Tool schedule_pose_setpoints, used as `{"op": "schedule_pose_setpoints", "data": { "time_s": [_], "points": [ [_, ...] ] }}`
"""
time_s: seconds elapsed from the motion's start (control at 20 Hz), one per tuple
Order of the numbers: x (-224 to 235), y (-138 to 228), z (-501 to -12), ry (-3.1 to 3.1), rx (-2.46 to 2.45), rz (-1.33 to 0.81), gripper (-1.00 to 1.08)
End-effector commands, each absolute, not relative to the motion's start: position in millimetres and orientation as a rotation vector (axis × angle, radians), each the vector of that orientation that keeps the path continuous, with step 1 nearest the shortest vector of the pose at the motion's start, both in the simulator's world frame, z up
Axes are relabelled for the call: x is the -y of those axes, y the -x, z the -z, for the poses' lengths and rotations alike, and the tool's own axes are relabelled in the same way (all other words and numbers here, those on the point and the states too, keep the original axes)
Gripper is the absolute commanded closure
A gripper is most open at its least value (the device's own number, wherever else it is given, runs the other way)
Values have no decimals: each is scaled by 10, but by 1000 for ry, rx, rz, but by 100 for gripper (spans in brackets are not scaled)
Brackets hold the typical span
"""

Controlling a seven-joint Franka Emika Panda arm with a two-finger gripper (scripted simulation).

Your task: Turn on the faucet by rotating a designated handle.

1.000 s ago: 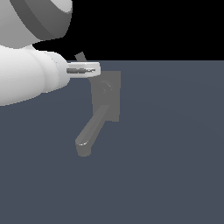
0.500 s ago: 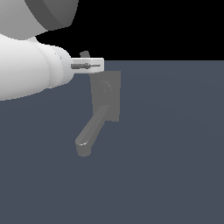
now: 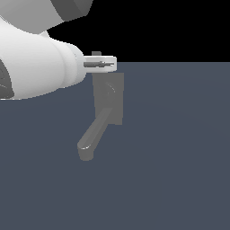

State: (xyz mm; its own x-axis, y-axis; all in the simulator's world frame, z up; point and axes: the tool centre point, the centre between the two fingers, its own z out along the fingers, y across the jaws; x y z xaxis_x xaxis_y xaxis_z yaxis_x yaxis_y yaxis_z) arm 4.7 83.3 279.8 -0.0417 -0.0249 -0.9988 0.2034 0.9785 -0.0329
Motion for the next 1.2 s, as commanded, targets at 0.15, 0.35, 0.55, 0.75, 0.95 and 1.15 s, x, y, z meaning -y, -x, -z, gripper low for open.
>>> {"op": "schedule_pose_setpoints", "data": {
  "time_s": [0.15,0.35,0.55,0.75,0.95,1.15],
  "points": [
    [-555,-72,-2990,-156,-1572,194,108],
    [-455,-59,-3040,-156,-1567,193,108],
    [-494,17,-2839,-140,-1602,183,108],
    [-327,33,-2844,-144,-1594,185,108],
    [-158,51,-2849,-148,-1585,187,108],
    [11,68,-2854,-152,-1577,190,108]
  ]
}}
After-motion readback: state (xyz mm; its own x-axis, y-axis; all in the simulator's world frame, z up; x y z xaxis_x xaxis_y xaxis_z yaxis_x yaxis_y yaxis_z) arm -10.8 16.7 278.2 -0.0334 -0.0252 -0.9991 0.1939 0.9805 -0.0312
